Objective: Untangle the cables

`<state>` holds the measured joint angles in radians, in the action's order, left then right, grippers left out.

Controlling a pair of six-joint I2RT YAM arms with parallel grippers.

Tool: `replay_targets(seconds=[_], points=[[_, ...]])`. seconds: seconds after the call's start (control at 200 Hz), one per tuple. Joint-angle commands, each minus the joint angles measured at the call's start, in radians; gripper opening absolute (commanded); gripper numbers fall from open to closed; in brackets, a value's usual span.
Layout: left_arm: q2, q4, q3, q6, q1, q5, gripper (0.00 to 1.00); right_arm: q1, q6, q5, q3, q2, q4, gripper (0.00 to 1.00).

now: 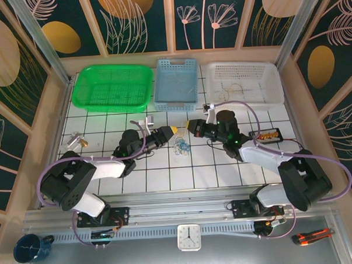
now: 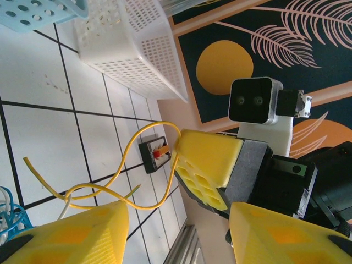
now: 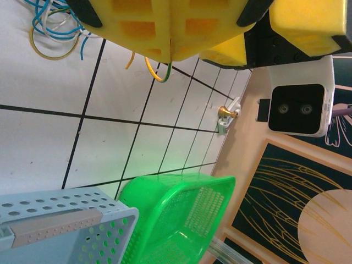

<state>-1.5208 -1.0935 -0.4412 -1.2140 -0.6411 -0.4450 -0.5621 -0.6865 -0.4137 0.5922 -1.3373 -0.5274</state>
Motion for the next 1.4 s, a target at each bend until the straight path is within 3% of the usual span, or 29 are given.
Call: replay_targets(seconds=[0.0,0.38,0.966,1.136,1.326,1.391], points=[[-0.009,-0.068,-0.02,-0.026,-0.013,-0.002,0.5,0.0,-0.001,0.004,0.039,0.006,-0.037,0.0],[0.094,-0.03,0.049,-0.037,-0.033,0.055,0.5,-0.015,-0.007,0.007,0.063,-0.022,-0.055,0.0],[-0.017,-0.115,-0.017,-0.062,-0.044,0.047,0.5,-0.047,-0.013,0.013,0.077,-0.034,-0.06,0.0],[-0.043,-0.131,-0.028,-0.063,-0.043,0.058,0.45,-0.054,-0.018,0.015,0.074,-0.034,-0.064,0.0],[-0.052,-0.147,-0.019,-0.063,-0.044,0.079,0.29,-0.057,-0.023,0.027,0.059,-0.03,-0.07,0.0],[-0.052,-0.146,-0.016,-0.06,-0.044,0.086,0.29,-0.057,-0.028,0.031,0.054,-0.029,-0.076,0.0]])
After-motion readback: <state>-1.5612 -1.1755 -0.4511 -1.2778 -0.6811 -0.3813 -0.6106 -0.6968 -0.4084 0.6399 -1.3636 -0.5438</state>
